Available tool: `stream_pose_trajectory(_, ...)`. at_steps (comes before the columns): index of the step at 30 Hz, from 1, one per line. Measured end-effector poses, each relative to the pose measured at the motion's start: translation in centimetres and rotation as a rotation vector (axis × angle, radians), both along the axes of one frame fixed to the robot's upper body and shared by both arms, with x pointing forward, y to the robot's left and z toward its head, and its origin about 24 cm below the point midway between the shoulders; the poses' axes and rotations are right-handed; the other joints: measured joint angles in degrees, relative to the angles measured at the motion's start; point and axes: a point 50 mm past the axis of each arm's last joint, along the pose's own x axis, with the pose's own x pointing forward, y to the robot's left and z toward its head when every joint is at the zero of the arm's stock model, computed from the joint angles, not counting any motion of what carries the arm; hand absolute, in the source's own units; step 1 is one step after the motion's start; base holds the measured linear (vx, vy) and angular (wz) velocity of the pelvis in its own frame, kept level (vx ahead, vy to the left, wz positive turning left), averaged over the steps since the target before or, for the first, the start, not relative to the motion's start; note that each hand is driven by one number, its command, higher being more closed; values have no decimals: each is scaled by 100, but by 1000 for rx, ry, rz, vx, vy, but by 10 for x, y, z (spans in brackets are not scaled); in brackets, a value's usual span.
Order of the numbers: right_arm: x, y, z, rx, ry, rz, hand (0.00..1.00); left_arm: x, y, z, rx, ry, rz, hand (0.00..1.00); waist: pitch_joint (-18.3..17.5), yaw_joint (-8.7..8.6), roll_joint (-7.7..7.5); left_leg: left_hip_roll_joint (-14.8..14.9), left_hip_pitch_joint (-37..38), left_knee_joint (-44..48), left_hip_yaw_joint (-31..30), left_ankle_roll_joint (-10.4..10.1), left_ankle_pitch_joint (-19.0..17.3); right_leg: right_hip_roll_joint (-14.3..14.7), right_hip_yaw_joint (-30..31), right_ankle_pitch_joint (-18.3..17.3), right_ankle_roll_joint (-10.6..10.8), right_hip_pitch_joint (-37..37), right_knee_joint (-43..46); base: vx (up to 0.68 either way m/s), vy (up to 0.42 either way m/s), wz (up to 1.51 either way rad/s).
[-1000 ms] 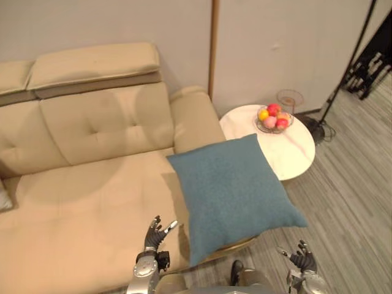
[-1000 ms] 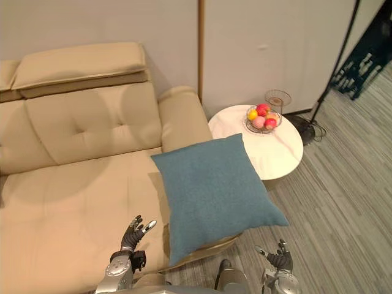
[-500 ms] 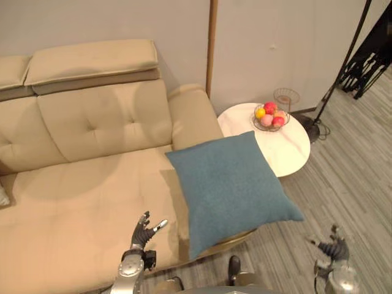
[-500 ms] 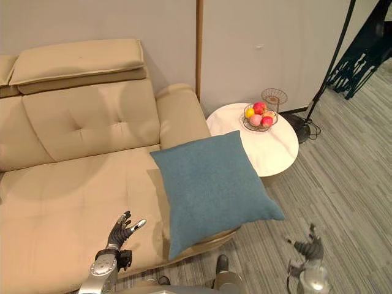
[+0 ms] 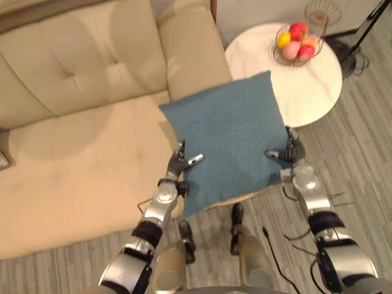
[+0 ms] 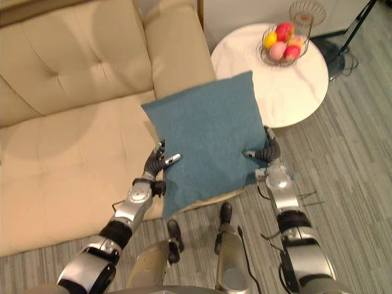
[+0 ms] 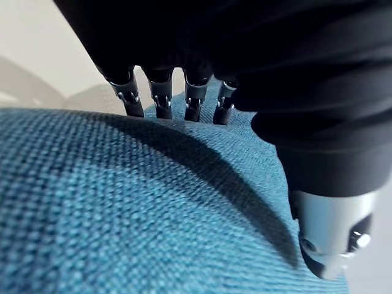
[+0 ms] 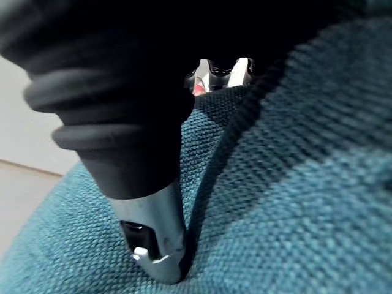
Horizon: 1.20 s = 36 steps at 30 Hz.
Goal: Pick up cushions and gather them together orderly.
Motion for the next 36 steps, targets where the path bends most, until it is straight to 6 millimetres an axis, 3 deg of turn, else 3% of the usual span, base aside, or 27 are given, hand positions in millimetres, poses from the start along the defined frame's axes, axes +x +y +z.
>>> stream_pose_trajectory(3, 7, 5, 8, -12, -16, -6, 100, 11, -3, 18, -20, -49, 36, 100, 150, -9, 14, 38, -97, 121, -1, 2, 0, 1, 24, 50, -3, -75, 4, -51, -15, -1)
stream_pose_trajectory(9, 6, 17, 15, -58, -55, 51, 100, 18, 2, 32, -23, -95, 77, 100, 154, -20, 21, 117, -120, 158, -3, 1, -7, 44, 80, 88, -45, -94, -17, -48, -23, -6)
stream_pose_trajectory(12, -5, 30, 17, -63, -98, 122, 100, 19, 9, 41, -11, -138, 91, 100, 154, -63, 21, 192, -74, 127, 4, -9, -10, 122, 82, 106, -72, -37, -96, -11, -56, -6)
stream_pose_trajectory(15, -24, 41, 7, -27, -95, 182, 100, 11, 15, 48, -20, -192, 88, 100, 154, -90, 20, 270, 155, 82, 49, -50, -28, 207, 96, 111, -81, 166, -179, 50, -34, -9)
stream_pose_trajectory(19, -57, 55, -7, 41, -90, 248, 100, -16, 23, 34, -49, -190, 98, 100, 143, -97, 24, 286, 740, -75, 105, -113, -70, 294, 232, 109, -81, 732, -403, 89, 9, -10)
stream_pose_trajectory(23, -91, 76, -8, 146, -111, 340, 100, -62, 45, -2, -56, -88, 164, 100, -222, -65, 20, 269, 1179, -291, 360, -158, -110, 354, 436, 124, -70, 1054, -633, 55, 12, -26)
stream_pose_trajectory(27, -110, 101, -9, 235, -120, 419, 100, -99, 63, -22, -55, -30, 238, 100, -566, 103, 3, 265, 1492, -438, 646, -178, -123, 402, 699, 135, -56, 1166, -585, 4, 7, -36)
stream_pose_trajectory(29, -113, 104, -12, 264, -119, 415, 100, -102, 65, -22, -61, -33, 246, 100, -569, 164, -4, 246, 1490, -306, 621, -165, -115, 389, 716, 93, 41, 1068, -244, -100, 26, 6)
stream_pose_trajectory(30, -116, 105, -14, 276, -110, 410, 100, -102, 66, -22, -60, -34, 249, 100, -610, 211, -36, 288, 1471, -297, 568, -69, -71, 374, 772, -155, 197, 1028, -7, -120, 9, 31)
stream_pose_trajectory(31, -116, 106, -15, 281, -109, 409, 100, -102, 67, -21, -59, -36, 252, 100, -607, 189, -33, 292, 1436, -273, 480, -43, -66, 314, 851, -562, 171, 901, 560, -91, -31, 79)
stream_pose_trajectory(32, -119, 106, -18, 293, -99, 401, 100, -102, 66, -22, -60, -33, 241, 100, -620, 167, -65, 240, 1403, -110, 195, -12, -45, 172, 856, -1292, 32, 717, 1986, -31, -89, 116)
stream_pose_trajectory(33, -123, 107, -22, 302, -83, 396, 100, -107, 67, -25, -60, -17, 241, 100, -647, 178, -101, 201, 1380, 50, -81, -13, -43, 29, 887, -1689, 225, 835, 2868, -33, -111, 123)
stream_pose_trajectory(35, -124, 110, -23, 303, -76, 415, 100, -116, 70, -28, -62, -5, 256, 100, -766, 230, -219, 110, 1089, 300, -505, -56, -12, -55, 993, -2060, 377, 1089, 2931, -101, -231, 110)
stream_pose_trajectory(36, -123, 109, -22, 298, -81, 419, 100, -116, 69, -28, -70, -4, 257, 100, -811, 281, -209, 88, 963, 299, -634, -107, 64, 13, 976, -2107, 395, 1107, 2762, -176, -263, 99)
